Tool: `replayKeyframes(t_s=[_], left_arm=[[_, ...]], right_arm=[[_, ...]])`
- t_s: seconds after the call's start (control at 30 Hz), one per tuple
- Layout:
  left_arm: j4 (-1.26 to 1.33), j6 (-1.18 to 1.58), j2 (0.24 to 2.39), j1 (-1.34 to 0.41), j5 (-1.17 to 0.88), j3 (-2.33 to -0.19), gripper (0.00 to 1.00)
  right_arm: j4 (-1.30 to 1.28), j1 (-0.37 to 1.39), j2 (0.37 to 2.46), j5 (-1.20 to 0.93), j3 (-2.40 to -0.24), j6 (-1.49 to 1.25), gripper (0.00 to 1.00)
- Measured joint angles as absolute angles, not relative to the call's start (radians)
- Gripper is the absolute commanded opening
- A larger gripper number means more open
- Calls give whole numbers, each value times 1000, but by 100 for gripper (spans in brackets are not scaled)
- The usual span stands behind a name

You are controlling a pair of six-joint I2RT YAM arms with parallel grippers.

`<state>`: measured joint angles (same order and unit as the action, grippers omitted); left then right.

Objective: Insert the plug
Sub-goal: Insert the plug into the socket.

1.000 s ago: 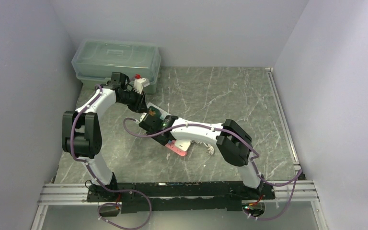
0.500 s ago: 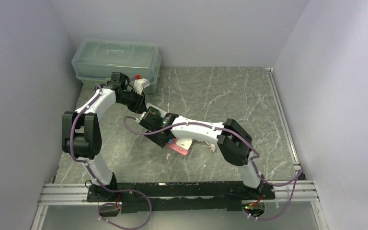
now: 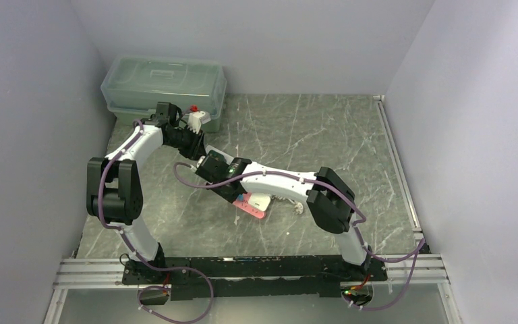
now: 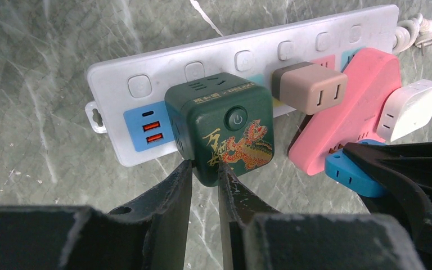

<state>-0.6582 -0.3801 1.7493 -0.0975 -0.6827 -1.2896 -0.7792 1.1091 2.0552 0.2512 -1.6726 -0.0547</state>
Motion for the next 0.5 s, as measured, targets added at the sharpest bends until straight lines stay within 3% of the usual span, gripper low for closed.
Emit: replayKeyframes(t_s=[0.13, 0.23, 0.5], left_arm=[[-660, -380, 1749, -97, -683, -1290, 27], [-666, -380, 1749, -97, -683, -1290, 27], [-679, -380, 1749, -97, -683, -1290, 27]], right_arm=[[-782, 1116, 2055, 257, -1673, -54, 23], [-788, 1122, 2055, 265, -1673, -50, 0], [-789, 1129, 2055, 271, -1673, -22, 0]])
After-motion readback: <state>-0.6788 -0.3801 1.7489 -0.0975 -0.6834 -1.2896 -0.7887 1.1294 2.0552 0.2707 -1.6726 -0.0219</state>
